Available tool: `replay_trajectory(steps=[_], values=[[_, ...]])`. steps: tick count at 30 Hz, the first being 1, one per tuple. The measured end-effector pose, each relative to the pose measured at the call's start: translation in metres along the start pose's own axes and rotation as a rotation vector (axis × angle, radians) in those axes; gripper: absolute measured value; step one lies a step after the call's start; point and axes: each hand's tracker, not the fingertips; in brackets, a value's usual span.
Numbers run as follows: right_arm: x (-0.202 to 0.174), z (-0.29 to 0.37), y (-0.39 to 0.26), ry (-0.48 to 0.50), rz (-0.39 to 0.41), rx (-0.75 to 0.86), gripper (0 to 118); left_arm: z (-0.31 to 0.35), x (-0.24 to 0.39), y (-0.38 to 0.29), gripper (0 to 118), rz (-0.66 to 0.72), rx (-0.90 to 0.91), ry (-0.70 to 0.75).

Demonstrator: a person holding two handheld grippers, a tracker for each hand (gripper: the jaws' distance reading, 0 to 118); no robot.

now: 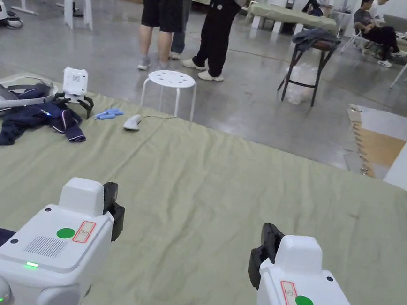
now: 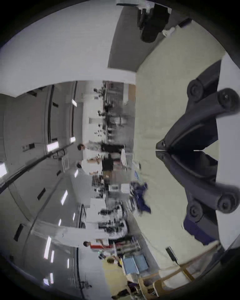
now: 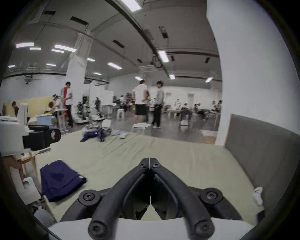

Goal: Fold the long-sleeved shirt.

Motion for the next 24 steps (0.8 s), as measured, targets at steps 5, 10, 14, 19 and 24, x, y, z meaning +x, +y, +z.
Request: replay_trajectory(steps=[5,10,14,19,24], values=[[0.081,0.028,0.028,-0.176,-0.001,0.061,0,-0.001,0.055,0.033,4,-0.015,0.054,-0.123],[0.124,0.054,0.038,-0.267,0.005,0.067,0,0.003,0.079,0.046,4,-0.061,0.087,-0.158],[0.132,0.061,0.034,-0.286,-0.001,0.064,0,0.003,0.085,0.048,4,-0.042,0.086,-0.18],[0.129,0.061,0.035,-0.281,-0.002,0.073,0,0.008,0.086,0.05,4,-0.029,0.079,-0.193],[0.125,0.059,0.039,-0.262,-0.007,0.089,10,0.009,0.084,0.052,10,-0.037,0.089,-0.174]])
